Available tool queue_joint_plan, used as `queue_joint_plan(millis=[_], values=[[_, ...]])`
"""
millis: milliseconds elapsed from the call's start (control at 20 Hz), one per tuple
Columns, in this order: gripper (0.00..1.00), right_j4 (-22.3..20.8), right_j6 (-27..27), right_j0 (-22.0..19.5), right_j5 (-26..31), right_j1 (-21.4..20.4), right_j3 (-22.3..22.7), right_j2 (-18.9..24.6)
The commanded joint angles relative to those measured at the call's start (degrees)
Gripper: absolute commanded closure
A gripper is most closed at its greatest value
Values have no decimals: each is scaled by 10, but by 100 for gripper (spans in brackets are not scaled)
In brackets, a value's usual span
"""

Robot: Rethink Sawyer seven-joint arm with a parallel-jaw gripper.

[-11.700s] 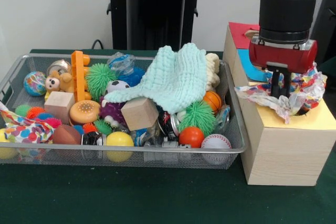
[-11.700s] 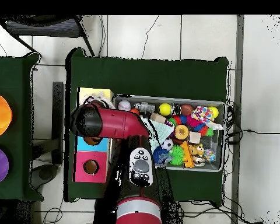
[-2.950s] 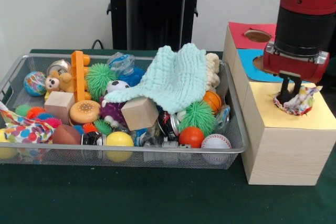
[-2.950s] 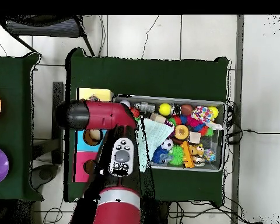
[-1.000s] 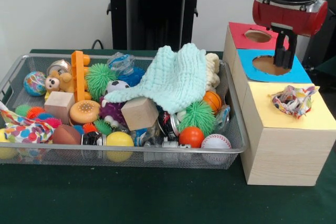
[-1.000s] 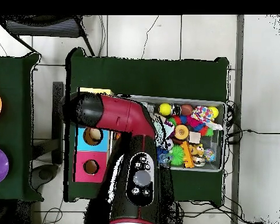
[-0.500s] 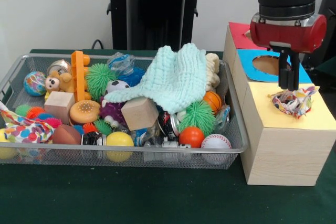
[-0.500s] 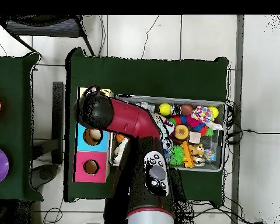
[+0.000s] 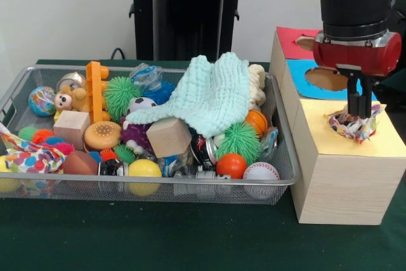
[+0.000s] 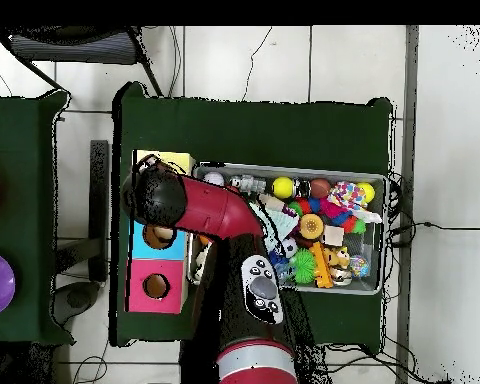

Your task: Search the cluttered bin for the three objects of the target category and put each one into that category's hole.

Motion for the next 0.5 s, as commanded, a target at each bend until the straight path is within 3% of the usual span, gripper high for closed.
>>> queue_joint_plan(millis=[50,350,500], values=[[100,9,47,-14,66,22,52,58],[100,-1,54,-2,100,30,42,41],[100,0,44,-11,83,39,42,52]])
